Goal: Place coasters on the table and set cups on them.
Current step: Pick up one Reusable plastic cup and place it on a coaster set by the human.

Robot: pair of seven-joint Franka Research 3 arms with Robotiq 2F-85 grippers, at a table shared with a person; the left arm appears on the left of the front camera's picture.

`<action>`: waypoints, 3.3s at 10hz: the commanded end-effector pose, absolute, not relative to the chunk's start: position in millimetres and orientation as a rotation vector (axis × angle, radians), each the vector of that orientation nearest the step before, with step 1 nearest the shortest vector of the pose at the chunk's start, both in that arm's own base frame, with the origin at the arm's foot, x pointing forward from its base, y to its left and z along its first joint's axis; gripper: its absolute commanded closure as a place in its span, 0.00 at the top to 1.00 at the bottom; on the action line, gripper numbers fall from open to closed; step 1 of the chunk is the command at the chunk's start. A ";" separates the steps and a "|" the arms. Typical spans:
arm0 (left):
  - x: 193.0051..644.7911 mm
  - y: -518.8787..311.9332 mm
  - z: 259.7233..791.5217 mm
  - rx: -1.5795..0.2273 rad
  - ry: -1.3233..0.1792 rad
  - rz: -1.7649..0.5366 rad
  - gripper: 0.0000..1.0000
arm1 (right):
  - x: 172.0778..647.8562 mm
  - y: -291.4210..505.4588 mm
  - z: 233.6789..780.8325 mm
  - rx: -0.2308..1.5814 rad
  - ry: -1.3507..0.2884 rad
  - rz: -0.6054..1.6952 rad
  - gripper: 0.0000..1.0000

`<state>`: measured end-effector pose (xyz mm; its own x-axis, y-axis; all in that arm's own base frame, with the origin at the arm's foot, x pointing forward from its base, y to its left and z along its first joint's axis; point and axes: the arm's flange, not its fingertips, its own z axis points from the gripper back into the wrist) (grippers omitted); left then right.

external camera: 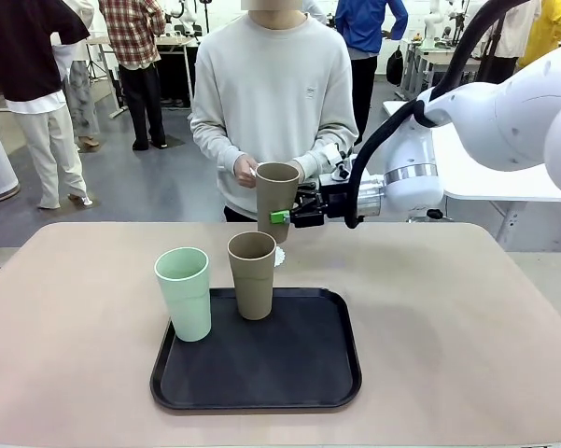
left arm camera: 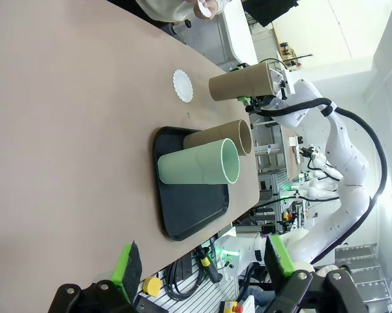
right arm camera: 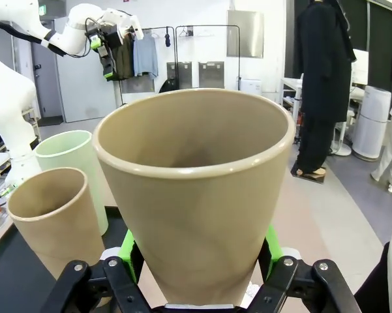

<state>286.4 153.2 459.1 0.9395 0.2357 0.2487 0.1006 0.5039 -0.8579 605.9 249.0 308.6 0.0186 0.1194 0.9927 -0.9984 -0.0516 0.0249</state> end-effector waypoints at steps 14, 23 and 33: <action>285.3 154.6 458.1 -1.056 -0.369 0.072 1.00 | 628.4 271.2 265.0 1.135 -1.022 1.342 0.84; 285.3 154.6 458.1 -1.056 -0.369 0.072 1.00 | 648.1 291.1 247.7 1.118 -1.032 1.342 0.84; 285.3 154.6 458.1 -1.056 -0.369 0.072 1.00 | 637.3 283.4 255.1 1.099 -1.005 1.324 0.84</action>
<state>286.3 153.2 459.1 0.9395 0.2356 0.2485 0.1006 0.5037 -0.8580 642.0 283.4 251.9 -0.0038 0.2006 0.9797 -0.9975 -0.0696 0.0103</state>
